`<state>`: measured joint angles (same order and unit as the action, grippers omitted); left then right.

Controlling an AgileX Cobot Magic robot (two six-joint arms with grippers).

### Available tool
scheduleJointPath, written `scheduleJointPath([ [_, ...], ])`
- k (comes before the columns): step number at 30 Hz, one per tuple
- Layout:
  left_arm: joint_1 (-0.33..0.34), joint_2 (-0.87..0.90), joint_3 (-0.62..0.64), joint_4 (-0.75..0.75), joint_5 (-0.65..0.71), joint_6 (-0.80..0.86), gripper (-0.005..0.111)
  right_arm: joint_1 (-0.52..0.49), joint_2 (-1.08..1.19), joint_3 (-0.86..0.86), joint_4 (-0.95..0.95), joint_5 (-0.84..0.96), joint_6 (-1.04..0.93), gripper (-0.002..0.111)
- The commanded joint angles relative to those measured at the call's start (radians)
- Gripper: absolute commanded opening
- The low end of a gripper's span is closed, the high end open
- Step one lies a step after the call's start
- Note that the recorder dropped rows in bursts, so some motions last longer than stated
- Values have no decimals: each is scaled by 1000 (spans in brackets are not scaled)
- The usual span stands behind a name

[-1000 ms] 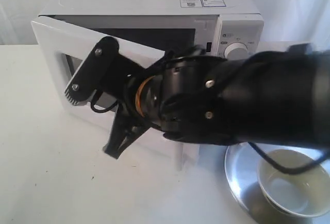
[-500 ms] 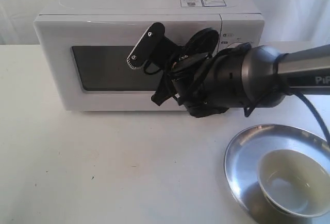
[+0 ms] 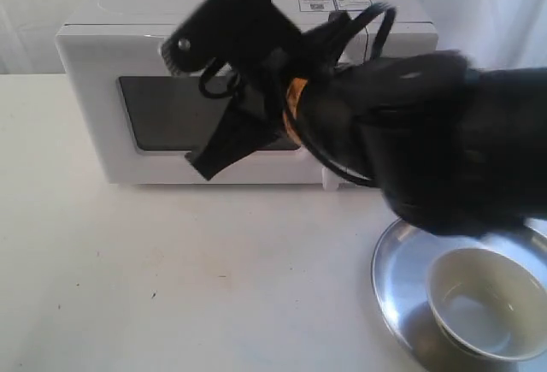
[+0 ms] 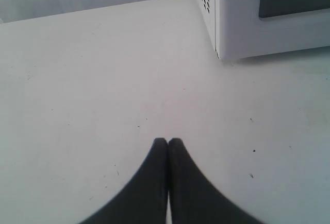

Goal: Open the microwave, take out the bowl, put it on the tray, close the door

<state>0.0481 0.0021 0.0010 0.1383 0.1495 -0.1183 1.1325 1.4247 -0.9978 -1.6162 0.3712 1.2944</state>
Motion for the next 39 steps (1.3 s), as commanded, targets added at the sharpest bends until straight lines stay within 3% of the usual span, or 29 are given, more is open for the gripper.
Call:
scheduleJointPath([
  [1, -1, -2, -1, -3, -1, -7, 0, 116, -336, 120, -12, -119, 47, 0],
  [6, -1, -2, -1, -3, -1, -7, 0, 162, -675, 284, 5, -151, 103, 0],
  [13, -1, -2, -1, -3, -1, -7, 0, 162, -980, 530, 104, -106, 222, 0],
  [23, -1, -2, -1, -3, -1, -7, 0, 162, -1093, 688, 114, -8, 234, 0],
  [27, -1, -2, -1, -3, -1, -7, 0, 162, -1093, 756, 113, 155, 266, 0],
  [32, -1, -2, -1, -3, -1, -7, 0, 172, -1159, 893, -34, 369, 508, 0],
  [36, -1, -2, -1, -3, -1, -7, 0, 10, -1329, 998, -128, 268, 643, 0],
  [39, -1, -2, -1, -3, -1, -7, 0, -157, -1425, 998, -89, 154, 533, 0],
])
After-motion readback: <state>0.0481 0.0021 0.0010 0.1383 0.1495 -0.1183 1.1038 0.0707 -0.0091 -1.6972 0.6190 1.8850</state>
